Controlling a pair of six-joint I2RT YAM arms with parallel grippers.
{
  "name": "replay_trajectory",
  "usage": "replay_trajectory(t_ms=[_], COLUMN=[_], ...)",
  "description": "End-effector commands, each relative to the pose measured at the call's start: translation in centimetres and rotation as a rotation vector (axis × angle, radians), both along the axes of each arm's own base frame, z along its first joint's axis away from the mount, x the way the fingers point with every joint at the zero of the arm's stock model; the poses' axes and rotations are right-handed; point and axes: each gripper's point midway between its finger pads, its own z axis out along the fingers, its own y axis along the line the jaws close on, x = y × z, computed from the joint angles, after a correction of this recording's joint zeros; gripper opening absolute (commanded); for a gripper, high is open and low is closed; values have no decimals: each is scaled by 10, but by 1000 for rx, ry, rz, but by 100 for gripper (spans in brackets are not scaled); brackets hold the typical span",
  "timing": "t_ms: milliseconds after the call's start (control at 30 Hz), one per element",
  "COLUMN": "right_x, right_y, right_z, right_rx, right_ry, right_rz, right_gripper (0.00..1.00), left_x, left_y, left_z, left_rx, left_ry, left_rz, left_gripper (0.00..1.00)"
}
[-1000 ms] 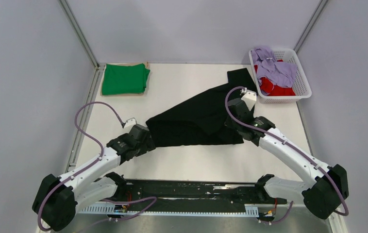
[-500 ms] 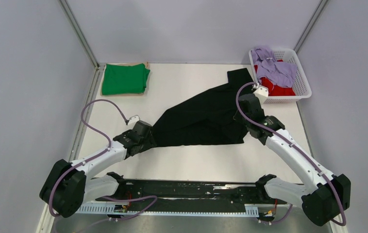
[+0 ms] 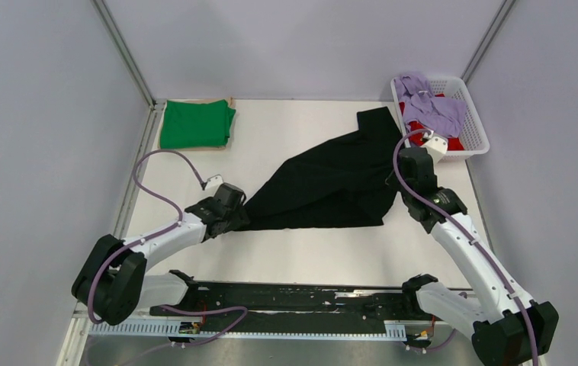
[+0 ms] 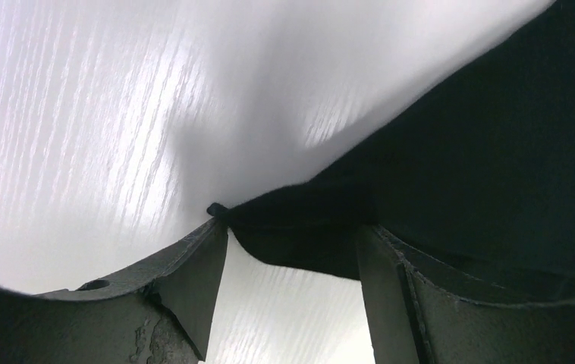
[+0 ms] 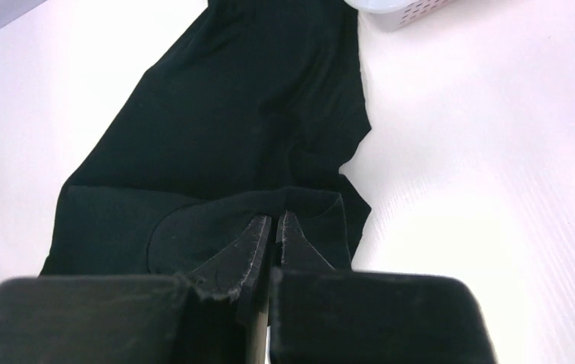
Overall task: Fold and stack the t-shirts
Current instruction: Flatten out the tshirt
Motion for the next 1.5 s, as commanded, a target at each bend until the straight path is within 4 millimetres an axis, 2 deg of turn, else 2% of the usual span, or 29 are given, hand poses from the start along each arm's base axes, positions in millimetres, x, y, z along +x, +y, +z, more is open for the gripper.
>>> replay_trajectory(t_ms=[0,367,567,700,767,867,933,967,1000,1033,1133,1167,1200,1233,1267,1300,1333,1367,1400,1467], right_x=[5,7,11,11,11,10,10,10,10,11,12,13,14,14,15,16,17,16,16,12], right_y=[-10,-38,-33,-37,-36,-39,-40,-41,-42,-42,-43,-44,-44,-45,-44,-44,-44,-43,-43,-41], right_z=[21,34,32,31,33,32,31,32,32,32,41,47,54,62,72,84,97,109,124,154], right_rx=[-8,-21,-6,-14,-12,-16,-16,-16,-15,-14,-16,-14,-14,-12,-10,-8,-6,-6,-5,-6], right_ry=[-76,-103,-90,-87,-92,-90,-88,-89,-89,-90,-107,-121,-136,-155,-178,-206,-238,-267,-302,-378], right_rz=[-15,-87,-54,-67,-65,-71,-73,-74,-76,-75,-75,-76,-76,-76,-72,-68,-64,-56,-51,-28], right_gripper=[0,0,0,0,0,0,0,0,0,0,0,0,0,0,0,0,0,0,0,0], left_x=[1,5,13,22,26,35,41,46,50,56,69,78,80,88,91,95,98,99,100,97], left_y=[-7,-14,-19,-20,-21,-23,-23,-24,-24,-22,-17,-15,-13,-12,-11,-8,-3,0,3,10], left_z=[-13,-17,-14,-13,-14,-12,-9,-5,-1,7,32,50,58,80,92,115,129,154,170,219], left_rx=[-8,-4,-12,10,19,30,42,45,52,67,118,127,140,138,147,141,161,157,160,142], left_ry=[50,72,37,23,20,0,-17,-34,-45,-67,-114,-161,-177,-235,-265,-327,-366,-429,-472,-598], left_rz=[-15,-62,-86,-94,-99,-103,-104,-101,-100,-85,-73,-55,-56,-40,-42,-24,-15,-15,-4,-1], left_gripper=[71,70,69,64,57,42,30,18,12,2,0,0,0,0,0,0,0,0,0,0])
